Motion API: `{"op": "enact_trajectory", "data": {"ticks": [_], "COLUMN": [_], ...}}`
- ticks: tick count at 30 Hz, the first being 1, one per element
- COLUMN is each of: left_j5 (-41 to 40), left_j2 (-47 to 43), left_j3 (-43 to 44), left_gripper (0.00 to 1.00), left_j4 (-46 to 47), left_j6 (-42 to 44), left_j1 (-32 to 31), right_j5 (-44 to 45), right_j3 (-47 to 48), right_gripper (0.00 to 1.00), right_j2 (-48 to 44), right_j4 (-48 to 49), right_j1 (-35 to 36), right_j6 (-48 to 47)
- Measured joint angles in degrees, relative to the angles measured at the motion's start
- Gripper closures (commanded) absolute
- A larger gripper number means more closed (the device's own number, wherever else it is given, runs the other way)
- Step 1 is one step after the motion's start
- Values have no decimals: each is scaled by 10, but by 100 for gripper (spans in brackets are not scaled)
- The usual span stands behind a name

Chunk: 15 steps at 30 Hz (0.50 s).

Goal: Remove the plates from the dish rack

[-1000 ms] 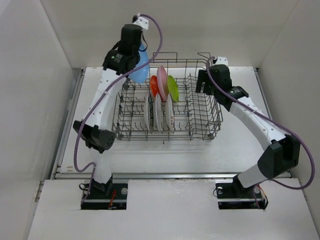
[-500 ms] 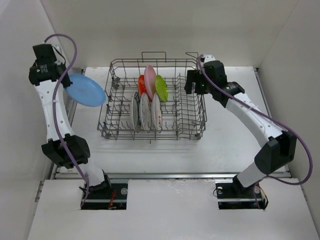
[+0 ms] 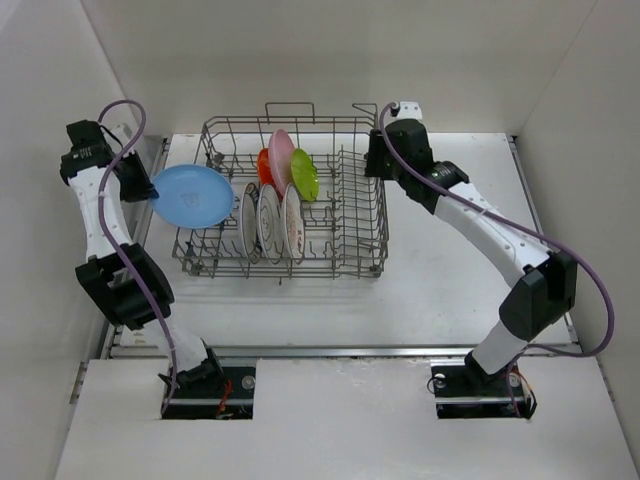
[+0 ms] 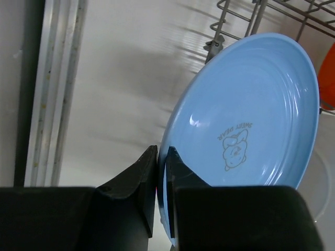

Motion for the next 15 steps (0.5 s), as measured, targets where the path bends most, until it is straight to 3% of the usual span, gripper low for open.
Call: {"op": "enact_trajectory", "data": {"ticks": [5,10,11,14,15], "left_j5": [29,46,49,48,46], "left_j2": [12,18,17,3,-3], "left_j3": [33,126,142,161,162], "left_gripper": [100,100,100,100,100], "left_j4": [-12,-30,-30,-30,-31], "left_j6": [-2,-11,-13,-16,-16], "left_j1": [0,1,1,1,1], "right_j5": [75,68,61,43,28], "right_j3": [10,16,16,16,17], "right_gripper": [31,36,39,67,80], "right_j2": [9,37,44,62,63], "right_j4": [-19,-31,-32,-38,-39], "right_j1": [-7,-16,-18,-19,-21], "right_j6": [28,36,36,32,19]}}
